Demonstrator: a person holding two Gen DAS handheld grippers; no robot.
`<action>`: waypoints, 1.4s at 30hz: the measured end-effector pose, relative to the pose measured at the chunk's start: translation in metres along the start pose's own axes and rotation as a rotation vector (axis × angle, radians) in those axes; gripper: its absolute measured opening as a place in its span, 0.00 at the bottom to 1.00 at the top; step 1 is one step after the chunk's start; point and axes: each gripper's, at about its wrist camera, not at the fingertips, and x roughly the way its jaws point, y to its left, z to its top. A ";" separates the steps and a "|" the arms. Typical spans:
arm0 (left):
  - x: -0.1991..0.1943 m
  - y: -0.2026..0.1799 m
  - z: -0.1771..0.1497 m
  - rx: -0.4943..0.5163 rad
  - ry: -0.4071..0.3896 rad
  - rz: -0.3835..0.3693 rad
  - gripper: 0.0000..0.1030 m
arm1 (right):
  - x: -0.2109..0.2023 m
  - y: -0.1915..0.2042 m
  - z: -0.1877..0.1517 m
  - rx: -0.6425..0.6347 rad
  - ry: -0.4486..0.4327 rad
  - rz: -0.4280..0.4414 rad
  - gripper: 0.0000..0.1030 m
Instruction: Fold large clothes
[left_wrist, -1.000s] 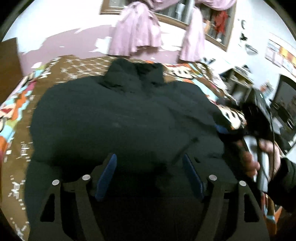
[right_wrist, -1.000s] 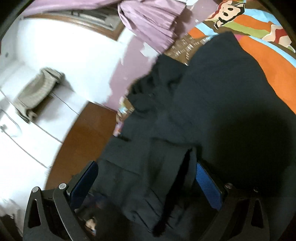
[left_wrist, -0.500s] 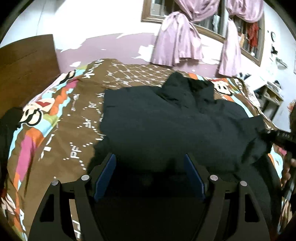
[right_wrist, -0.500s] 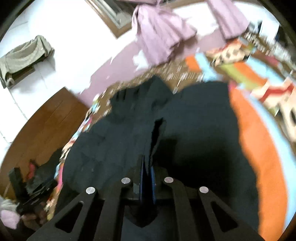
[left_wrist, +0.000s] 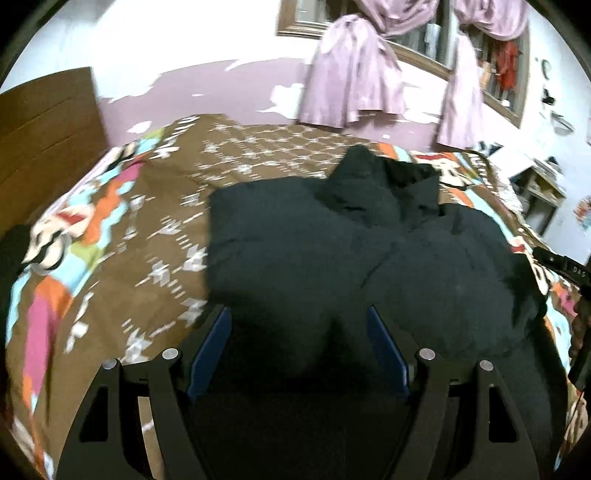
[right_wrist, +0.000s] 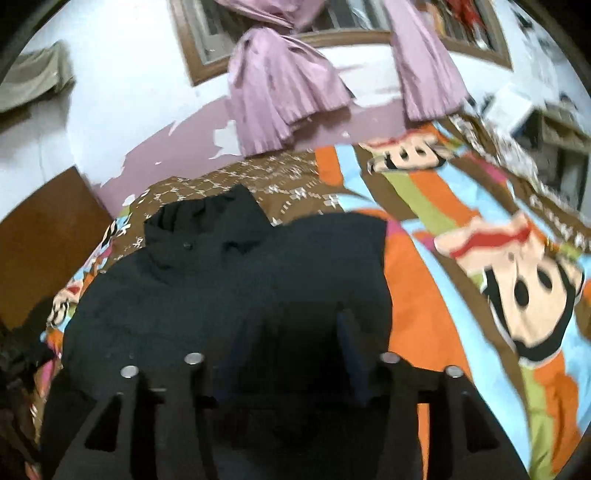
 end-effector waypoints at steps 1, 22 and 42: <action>0.008 -0.004 0.005 0.009 0.003 -0.034 0.68 | 0.005 0.010 0.003 -0.055 0.027 0.008 0.54; 0.097 -0.042 -0.017 0.208 0.190 -0.110 0.68 | 0.090 0.058 -0.063 -0.444 0.274 0.038 0.61; 0.096 -0.030 0.046 0.143 0.159 -0.126 0.69 | 0.079 0.027 0.031 -0.137 0.136 0.183 0.80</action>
